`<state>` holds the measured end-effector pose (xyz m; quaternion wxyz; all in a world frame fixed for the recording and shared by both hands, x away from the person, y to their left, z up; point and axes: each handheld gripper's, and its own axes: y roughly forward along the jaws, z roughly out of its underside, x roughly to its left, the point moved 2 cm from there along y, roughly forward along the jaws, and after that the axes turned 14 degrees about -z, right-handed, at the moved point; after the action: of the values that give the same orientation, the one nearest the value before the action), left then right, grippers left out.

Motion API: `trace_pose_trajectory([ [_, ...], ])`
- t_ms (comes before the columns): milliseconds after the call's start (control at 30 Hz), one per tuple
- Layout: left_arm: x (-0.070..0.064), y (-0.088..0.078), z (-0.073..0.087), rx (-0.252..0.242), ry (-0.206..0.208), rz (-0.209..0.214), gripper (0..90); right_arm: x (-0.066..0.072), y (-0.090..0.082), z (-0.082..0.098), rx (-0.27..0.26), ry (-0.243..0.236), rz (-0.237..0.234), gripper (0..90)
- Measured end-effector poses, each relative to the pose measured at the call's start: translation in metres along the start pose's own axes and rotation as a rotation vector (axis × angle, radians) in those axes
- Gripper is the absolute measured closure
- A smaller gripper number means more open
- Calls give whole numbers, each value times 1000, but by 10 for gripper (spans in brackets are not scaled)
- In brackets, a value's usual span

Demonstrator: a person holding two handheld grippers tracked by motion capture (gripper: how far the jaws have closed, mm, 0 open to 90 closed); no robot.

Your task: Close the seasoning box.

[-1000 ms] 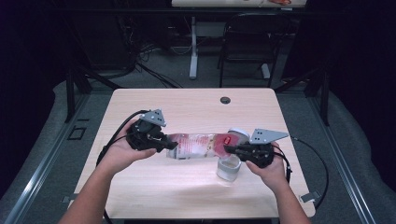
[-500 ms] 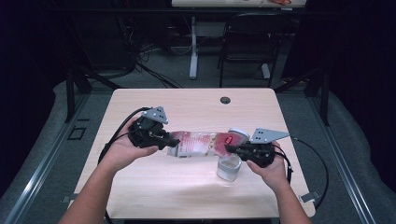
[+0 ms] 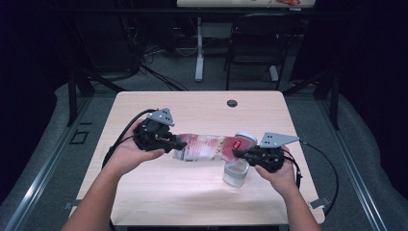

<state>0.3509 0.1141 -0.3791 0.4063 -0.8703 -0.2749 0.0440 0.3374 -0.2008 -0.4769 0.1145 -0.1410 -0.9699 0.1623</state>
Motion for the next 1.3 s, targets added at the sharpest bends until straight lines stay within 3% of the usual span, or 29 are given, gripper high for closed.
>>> trace_pose_trajectory([
  [1300, -4, -1, -23, -5, 30, 6, 770, -5, -5, 6, -6, 21, 5, 849],
])
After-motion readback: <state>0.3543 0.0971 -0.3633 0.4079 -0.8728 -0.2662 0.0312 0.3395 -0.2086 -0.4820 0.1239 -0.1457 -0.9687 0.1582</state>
